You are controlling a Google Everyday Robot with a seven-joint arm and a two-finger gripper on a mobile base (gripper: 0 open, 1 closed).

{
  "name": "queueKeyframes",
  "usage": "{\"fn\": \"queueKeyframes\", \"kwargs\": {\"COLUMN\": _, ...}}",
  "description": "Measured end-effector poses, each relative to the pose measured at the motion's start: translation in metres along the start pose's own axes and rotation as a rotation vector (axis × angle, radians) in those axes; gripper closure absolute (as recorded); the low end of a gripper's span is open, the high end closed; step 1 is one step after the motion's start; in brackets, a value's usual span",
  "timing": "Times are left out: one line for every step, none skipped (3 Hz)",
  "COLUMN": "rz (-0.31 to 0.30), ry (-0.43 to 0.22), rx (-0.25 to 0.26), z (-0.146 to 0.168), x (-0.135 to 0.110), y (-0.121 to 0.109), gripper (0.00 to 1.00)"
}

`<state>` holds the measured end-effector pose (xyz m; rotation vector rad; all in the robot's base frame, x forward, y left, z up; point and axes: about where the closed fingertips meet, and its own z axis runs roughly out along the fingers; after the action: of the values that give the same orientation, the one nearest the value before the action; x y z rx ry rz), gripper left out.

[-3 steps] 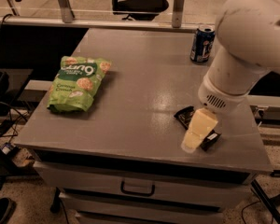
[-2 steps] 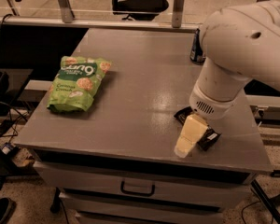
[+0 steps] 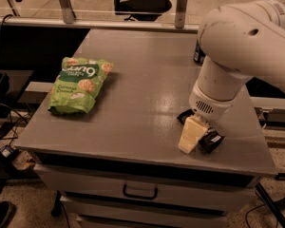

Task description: Move rxbar chocolate near green rice chip bag

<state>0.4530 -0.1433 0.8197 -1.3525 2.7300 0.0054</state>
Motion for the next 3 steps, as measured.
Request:
{"fn": "queueKeyframes", "kwargs": {"rz": 0.000, "ry": 0.000, "rx": 0.000, "z": -0.009, "x": -0.001, "y": 0.000, "gripper": 0.80}}
{"fn": "queueKeyframes", "kwargs": {"rz": -0.006, "ry": -0.004, "rx": -0.002, "z": -0.014, "x": -0.005, "y": -0.001, "gripper": 1.00}}
{"fn": "queueKeyframes", "kwargs": {"rz": -0.045, "ry": -0.029, "rx": -0.013, "z": -0.024, "x": -0.034, "y": -0.004, "gripper": 1.00}}
